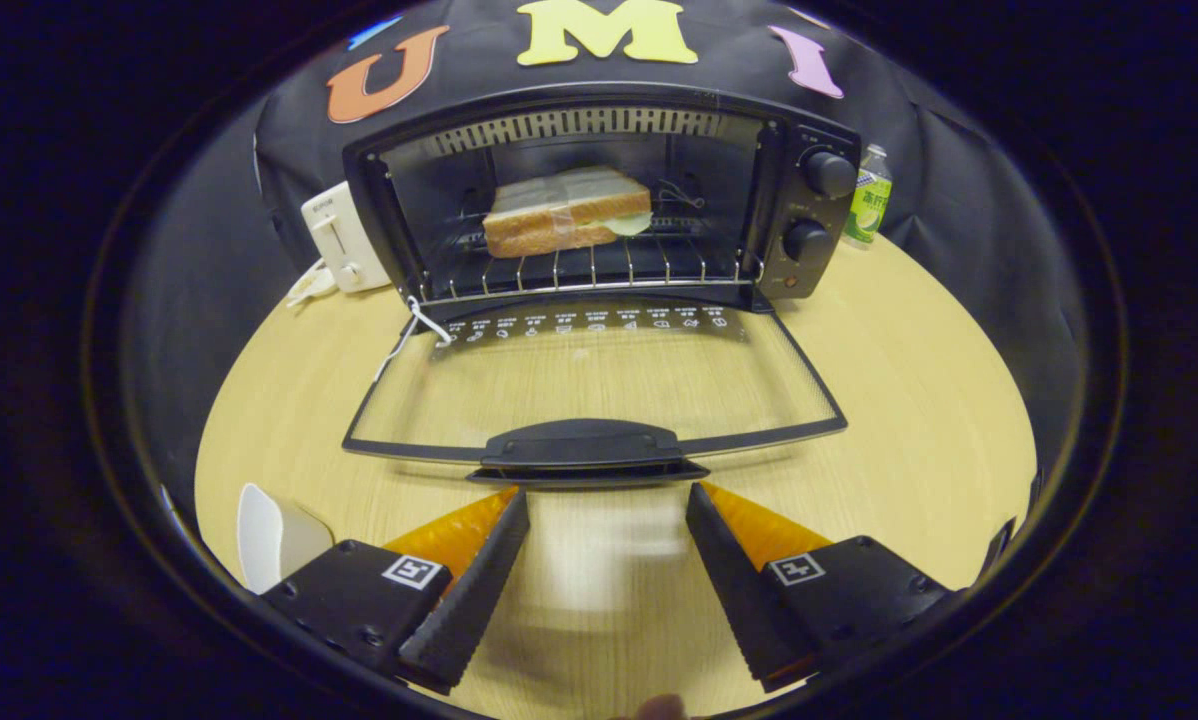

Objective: Open the toaster oven, put the food inside, and close the toaster oven door.

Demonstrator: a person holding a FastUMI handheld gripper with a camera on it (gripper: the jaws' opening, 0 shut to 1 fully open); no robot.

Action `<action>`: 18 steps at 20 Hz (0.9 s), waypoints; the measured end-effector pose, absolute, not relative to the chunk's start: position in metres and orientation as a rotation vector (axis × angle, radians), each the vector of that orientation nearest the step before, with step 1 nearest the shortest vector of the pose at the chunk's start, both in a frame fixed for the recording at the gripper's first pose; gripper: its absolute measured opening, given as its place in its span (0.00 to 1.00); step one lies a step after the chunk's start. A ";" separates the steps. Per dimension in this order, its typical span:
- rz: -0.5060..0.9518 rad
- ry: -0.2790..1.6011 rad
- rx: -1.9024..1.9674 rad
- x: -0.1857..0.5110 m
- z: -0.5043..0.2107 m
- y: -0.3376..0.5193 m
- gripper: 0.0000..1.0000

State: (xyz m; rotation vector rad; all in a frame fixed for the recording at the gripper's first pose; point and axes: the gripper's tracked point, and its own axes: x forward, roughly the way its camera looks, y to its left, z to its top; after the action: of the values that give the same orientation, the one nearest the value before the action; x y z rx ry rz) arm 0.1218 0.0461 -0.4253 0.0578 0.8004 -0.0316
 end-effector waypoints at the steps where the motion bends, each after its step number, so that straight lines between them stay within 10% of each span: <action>1: -0.035 0.799 0.056 0.122 -0.426 0.046 1.00; 18: 0.012 0.438 0.042 0.115 -0.217 0.048 1.00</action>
State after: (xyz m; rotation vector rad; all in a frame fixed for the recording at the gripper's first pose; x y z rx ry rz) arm 0.1150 0.0482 -0.2174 0.0420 0.4380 0.0116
